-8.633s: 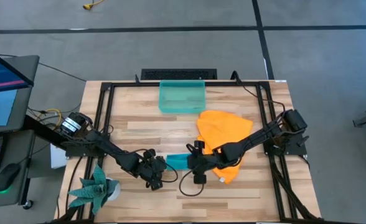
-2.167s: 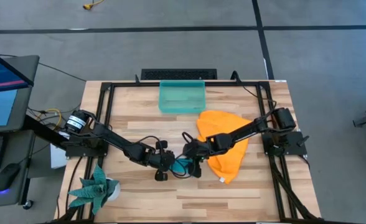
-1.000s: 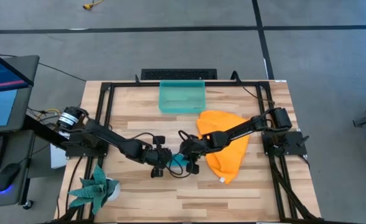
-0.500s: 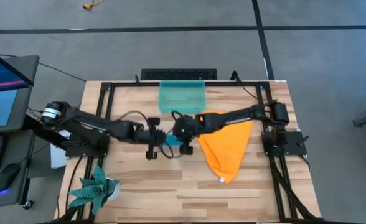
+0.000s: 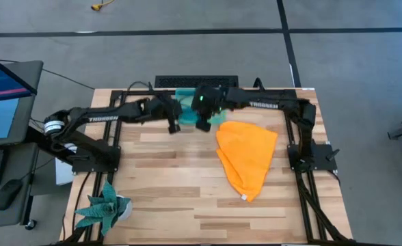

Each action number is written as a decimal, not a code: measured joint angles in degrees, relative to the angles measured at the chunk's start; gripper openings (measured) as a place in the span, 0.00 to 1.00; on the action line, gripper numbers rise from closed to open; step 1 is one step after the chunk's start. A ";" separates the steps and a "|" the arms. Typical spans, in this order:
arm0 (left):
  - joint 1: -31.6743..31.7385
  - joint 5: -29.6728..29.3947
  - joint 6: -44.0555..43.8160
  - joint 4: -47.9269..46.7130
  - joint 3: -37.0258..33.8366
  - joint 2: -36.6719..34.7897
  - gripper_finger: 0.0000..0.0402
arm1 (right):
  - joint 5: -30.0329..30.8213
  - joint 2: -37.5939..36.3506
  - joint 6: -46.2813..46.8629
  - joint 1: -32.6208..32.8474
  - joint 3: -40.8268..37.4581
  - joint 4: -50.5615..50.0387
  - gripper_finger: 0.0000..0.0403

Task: Roll microfiber towels into tight, uniform cylinder then place into a basket
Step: Put the rolled microfiber cloth into the blue bin

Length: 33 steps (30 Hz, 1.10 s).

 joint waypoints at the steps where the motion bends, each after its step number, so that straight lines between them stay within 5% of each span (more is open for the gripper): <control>1: 1.86 1.60 -0.01 0.97 0.59 1.03 0.04 | -0.11 -0.02 0.02 -1.27 0.11 0.14 0.05; 9: 7.74 10.53 0.67 0.50 10.27 12.66 0.04 | -2.77 3.58 -2.80 -7.43 0.02 -2.04 0.05; 17: 10.03 7.16 5.41 -6.25 21.06 23.48 0.04 | -3.18 5.31 -5.07 -13.02 0.05 -0.66 0.06; 23: 13.69 9.86 5.68 -7.84 27.06 29.04 0.04 | -7.43 5.38 -6.42 -16.78 0.05 0.67 0.05; 33: 17.19 12.76 7.65 -8.31 29.05 33.51 0.04 | -11.76 11.27 -11.58 -18.60 0.22 4.84 0.05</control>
